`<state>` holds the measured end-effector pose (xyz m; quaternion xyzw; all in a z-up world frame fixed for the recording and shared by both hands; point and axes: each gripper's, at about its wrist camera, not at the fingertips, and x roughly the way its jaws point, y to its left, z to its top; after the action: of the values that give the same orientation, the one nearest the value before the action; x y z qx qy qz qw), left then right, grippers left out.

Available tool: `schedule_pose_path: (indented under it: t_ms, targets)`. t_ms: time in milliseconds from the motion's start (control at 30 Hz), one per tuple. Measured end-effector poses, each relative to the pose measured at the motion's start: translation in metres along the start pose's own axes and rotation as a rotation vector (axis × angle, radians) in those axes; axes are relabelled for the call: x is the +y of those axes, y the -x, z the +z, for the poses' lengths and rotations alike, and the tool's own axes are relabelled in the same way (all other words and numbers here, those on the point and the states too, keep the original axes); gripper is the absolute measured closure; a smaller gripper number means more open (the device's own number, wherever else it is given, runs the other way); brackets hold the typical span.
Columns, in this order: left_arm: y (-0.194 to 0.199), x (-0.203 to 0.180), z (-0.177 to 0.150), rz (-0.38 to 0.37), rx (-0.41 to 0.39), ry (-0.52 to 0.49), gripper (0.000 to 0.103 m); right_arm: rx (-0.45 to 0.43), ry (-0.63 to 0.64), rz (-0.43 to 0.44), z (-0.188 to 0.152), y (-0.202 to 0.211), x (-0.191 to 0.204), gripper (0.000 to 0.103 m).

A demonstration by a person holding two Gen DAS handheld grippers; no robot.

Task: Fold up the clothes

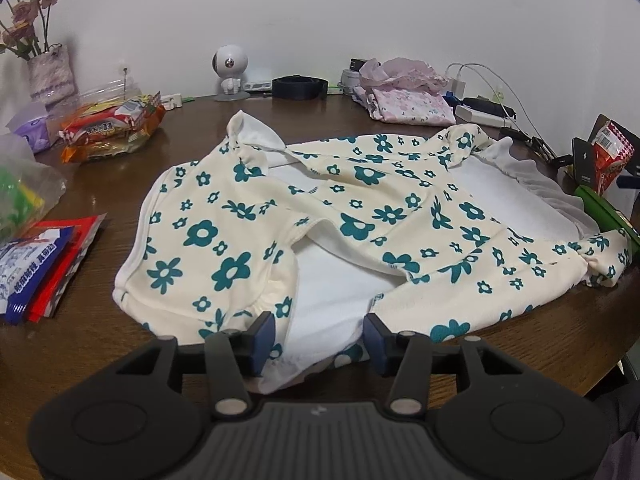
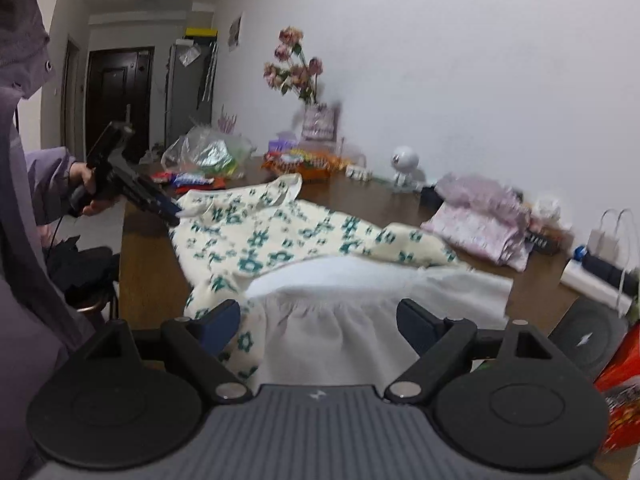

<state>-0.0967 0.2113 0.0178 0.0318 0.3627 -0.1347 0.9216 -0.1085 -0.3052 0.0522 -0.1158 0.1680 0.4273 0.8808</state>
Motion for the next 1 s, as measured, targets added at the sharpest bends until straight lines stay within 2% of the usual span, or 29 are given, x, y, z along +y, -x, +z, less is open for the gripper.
schedule_pose_path:
  t_ms: [167,367,533,700,1000]
  targets:
    - [0.000,-0.001,0.000,0.001,-0.002,0.002,0.056,-0.023,-0.004,-0.011,0.003,0.006,-0.001,0.016]
    - [0.001,0.000,-0.001,0.002,-0.004,0.007,0.055,0.027,-0.022,0.005,-0.002,-0.005,-0.009,0.016]
    - [0.008,0.004,-0.001,-0.006,-0.016,0.002,0.055,0.015,-0.008,-0.027,0.004,0.005,-0.010,0.016]
    - [0.011,0.007,-0.002,-0.012,-0.026,0.005,0.055,0.075,-0.002,-0.030,-0.001,-0.001,-0.015,0.016]
    - [0.012,0.004,-0.003,-0.011,-0.016,0.000,0.054,0.070,0.003,-0.055,-0.005,-0.009,-0.032,0.016]
